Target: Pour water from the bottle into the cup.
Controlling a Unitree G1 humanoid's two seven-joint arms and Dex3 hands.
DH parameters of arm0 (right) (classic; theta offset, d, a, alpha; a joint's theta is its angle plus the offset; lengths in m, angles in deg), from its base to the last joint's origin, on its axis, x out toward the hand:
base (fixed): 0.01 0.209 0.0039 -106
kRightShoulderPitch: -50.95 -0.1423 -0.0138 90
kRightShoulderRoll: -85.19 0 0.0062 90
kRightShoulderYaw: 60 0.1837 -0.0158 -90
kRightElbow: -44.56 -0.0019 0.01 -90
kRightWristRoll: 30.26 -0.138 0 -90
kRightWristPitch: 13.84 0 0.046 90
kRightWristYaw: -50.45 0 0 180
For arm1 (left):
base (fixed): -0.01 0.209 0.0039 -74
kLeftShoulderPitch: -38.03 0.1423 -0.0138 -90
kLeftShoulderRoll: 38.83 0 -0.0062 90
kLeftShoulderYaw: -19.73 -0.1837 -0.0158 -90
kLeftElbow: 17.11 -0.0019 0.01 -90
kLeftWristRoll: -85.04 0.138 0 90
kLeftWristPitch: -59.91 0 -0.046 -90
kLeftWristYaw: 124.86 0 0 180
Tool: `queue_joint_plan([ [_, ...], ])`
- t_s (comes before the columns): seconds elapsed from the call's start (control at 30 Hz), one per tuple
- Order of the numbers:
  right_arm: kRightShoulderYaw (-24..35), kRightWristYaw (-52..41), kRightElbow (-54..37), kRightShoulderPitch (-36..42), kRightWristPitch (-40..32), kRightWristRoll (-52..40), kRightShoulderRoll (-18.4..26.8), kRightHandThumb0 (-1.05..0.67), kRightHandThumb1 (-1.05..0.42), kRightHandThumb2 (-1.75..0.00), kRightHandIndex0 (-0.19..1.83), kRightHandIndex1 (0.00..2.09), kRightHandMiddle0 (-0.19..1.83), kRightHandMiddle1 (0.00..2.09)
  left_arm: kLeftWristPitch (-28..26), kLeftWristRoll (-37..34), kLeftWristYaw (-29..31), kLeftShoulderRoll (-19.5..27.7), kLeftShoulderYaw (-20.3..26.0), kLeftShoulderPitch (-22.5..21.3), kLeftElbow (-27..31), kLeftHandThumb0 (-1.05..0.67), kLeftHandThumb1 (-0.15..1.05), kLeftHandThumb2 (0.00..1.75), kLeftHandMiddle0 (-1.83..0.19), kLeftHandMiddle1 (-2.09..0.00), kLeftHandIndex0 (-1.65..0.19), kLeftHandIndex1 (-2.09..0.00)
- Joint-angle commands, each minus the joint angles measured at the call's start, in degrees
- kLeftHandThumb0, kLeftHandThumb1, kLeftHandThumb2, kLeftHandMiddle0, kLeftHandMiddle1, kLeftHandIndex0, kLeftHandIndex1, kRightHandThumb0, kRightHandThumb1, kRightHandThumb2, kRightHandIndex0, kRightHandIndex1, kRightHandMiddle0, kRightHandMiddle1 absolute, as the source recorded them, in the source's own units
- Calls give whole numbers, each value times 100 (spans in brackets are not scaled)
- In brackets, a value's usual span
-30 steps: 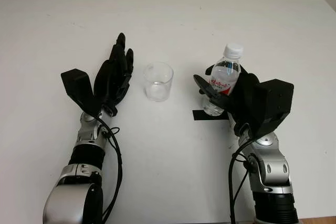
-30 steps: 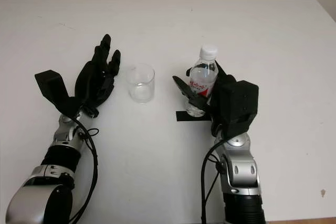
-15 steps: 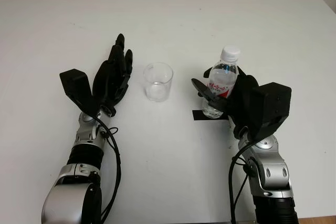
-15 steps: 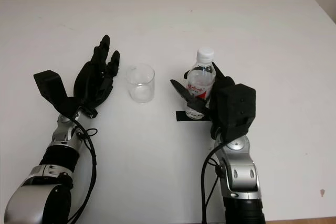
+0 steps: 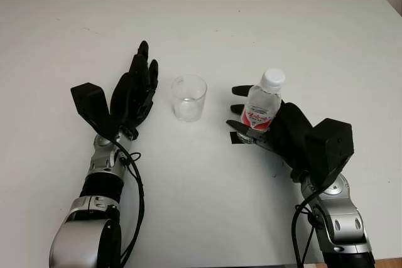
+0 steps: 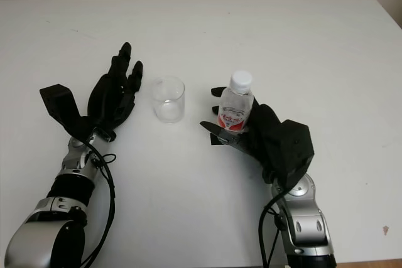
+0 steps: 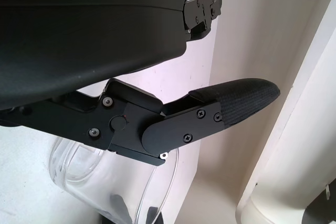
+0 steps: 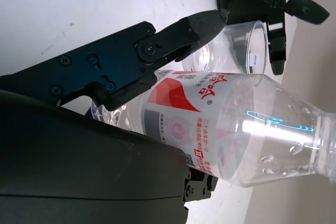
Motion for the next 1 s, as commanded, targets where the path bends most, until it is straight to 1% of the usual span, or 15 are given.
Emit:
queue_joint_plan([
  [0.0,-5,11,23,178,81,59,75,-76,-88,-5,-2,10,-7,46,3,6,-19,7,17,107,-88,-84,105,75,19,0,19,0],
  [0.07,-26,10,97,228,205,105,95,-75,-87,-5,-6,6,-10,40,-8,-2,-7,13,19,103,-93,-84,105,75,19,0,19,0],
  [0.2,-54,50,287,319,529,182,98,-80,-87,-5,-18,1,-18,24,-15,-42,43,18,40,102,-93,-83,105,75,19,0,19,0],
  [0.3,-22,103,394,364,741,208,77,-84,-87,-5,-19,0,-19,9,18,-38,79,29,41,90,-127,-83,105,76,19,0,19,0],
  [0.37,31,164,480,398,935,182,33,-86,-86,-5,-19,0,-19,2,20,-36,96,34,41,84,-141,-83,105,76,19,0,19,0],
  [0.57,305,558,870,431,1517,90,-123,-100,-87,-6,-19,0,-19,0,8,-22,68,32,40,89,-130,-84,105,74,19,0,19,0],
  [0.73,514,663,1125,458,1831,-158,-236,-99,-89,-6,-19,0,-19,0,41,-52,170,41,75,58,-208,-83,105,74,19,0,19,0],
  [0.97,519,751,1172,493,1911,-229,-362,-95,-88,-5,-19,0,-19,0,63,14,111,36,54,48,-203,-83,105,75,19,0,19,0],
])
